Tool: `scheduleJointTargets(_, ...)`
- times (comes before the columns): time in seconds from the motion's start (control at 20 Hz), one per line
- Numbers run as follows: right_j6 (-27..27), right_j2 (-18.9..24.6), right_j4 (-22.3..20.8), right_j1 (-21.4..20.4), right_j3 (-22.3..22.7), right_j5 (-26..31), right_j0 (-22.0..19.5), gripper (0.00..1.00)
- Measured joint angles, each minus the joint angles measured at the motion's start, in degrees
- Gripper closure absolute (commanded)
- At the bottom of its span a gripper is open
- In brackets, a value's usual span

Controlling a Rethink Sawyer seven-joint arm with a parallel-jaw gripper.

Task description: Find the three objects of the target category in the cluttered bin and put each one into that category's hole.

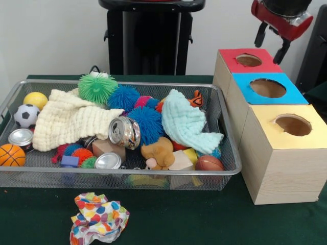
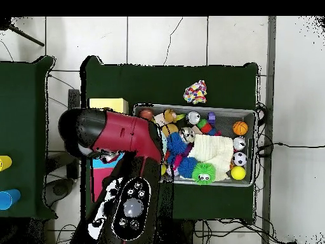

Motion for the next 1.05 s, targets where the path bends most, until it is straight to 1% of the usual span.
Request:
scheduleJointTargets(0.05,0.0,-0.5,-1.2,0.0,-1.4,0.0,-0.6,0.0)
scheduleJointTargets(0.35,0.0,-1.8,-5.1,0.5,-5.1,0.0,-2.2,0.0)
scheduleJointTargets(0.45,0.0,-2.2,-6.6,1.2,-6.7,-0.6,-3.1,0.0)
scheduleJointTargets(0.6,0.0,-2.2,-7.6,1.7,-7.5,-1.4,-4.1,0.0)
scheduleJointTargets(0.7,0.0,-2.2,-8.8,2.4,-8.3,-3.2,-5.6,0.0)
scheduleJointTargets(1.05,0.0,-2.2,-10.7,2.6,-8.4,-7.1,-9.1,0.0)
